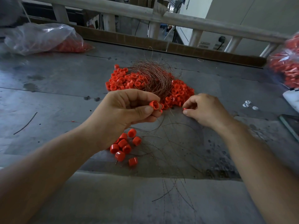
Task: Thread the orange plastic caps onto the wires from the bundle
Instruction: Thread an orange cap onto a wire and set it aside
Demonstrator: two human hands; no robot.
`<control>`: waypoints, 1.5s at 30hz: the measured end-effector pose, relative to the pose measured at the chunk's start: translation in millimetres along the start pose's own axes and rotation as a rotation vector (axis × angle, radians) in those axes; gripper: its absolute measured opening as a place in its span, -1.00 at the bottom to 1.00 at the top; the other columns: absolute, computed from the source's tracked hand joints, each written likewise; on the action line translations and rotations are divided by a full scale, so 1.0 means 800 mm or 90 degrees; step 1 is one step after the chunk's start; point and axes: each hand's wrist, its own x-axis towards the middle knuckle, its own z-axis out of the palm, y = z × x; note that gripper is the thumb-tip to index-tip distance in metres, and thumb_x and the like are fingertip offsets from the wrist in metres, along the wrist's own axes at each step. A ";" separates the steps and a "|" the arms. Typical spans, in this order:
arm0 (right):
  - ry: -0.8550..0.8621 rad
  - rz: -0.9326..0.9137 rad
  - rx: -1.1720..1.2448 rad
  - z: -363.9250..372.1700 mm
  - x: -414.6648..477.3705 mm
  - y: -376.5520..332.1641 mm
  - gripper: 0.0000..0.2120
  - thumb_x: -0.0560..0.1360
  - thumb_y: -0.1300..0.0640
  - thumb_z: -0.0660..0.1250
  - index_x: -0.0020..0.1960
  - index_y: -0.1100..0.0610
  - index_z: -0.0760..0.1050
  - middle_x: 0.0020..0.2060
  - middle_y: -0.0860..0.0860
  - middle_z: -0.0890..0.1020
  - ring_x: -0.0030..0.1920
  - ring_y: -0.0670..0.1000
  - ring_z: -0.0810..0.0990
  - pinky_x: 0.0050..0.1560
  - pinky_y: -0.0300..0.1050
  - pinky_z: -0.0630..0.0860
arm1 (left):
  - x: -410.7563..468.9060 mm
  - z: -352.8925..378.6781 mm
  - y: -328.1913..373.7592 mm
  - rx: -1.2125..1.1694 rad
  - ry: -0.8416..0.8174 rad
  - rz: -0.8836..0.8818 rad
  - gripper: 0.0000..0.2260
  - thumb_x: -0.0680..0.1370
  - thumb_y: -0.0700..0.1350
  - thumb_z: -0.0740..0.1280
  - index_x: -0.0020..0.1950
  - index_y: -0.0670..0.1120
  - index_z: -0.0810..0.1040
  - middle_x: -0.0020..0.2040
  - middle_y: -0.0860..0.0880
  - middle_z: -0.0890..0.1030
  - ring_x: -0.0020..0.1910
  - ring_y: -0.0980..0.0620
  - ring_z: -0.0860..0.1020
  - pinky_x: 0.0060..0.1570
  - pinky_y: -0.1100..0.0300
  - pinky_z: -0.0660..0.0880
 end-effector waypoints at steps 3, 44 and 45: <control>0.000 -0.022 0.001 -0.002 -0.001 -0.001 -0.95 0.40 0.14 0.42 -0.17 0.02 0.57 -0.32 -0.19 0.47 -0.22 -0.14 0.47 -0.16 -0.26 0.33 | 0.000 0.001 0.000 0.001 0.000 -0.003 -0.80 0.31 -0.26 0.32 -0.13 -0.09 0.65 -0.20 -0.08 0.68 -0.18 0.04 0.66 -0.20 0.31 0.55; 0.024 -0.237 0.475 -0.008 -0.057 -0.083 -0.75 0.29 0.31 0.47 -0.15 0.01 0.57 -0.21 -0.06 0.65 -0.21 -0.08 0.65 -0.15 -0.18 0.60 | 0.002 0.006 0.001 0.096 0.046 -0.024 -0.83 0.27 -0.21 0.34 -0.16 -0.14 0.58 -0.32 -0.05 0.67 -0.33 0.10 0.64 -0.31 0.37 0.53; 0.026 -0.234 0.477 -0.007 -0.057 -0.083 -0.75 0.29 0.31 0.48 -0.15 0.01 0.58 -0.21 -0.05 0.65 -0.21 -0.07 0.65 -0.15 -0.16 0.61 | 0.003 0.006 0.000 0.094 0.048 -0.027 -0.83 0.27 -0.22 0.34 -0.16 -0.14 0.58 -0.33 -0.06 0.67 -0.33 0.10 0.64 -0.32 0.37 0.53</control>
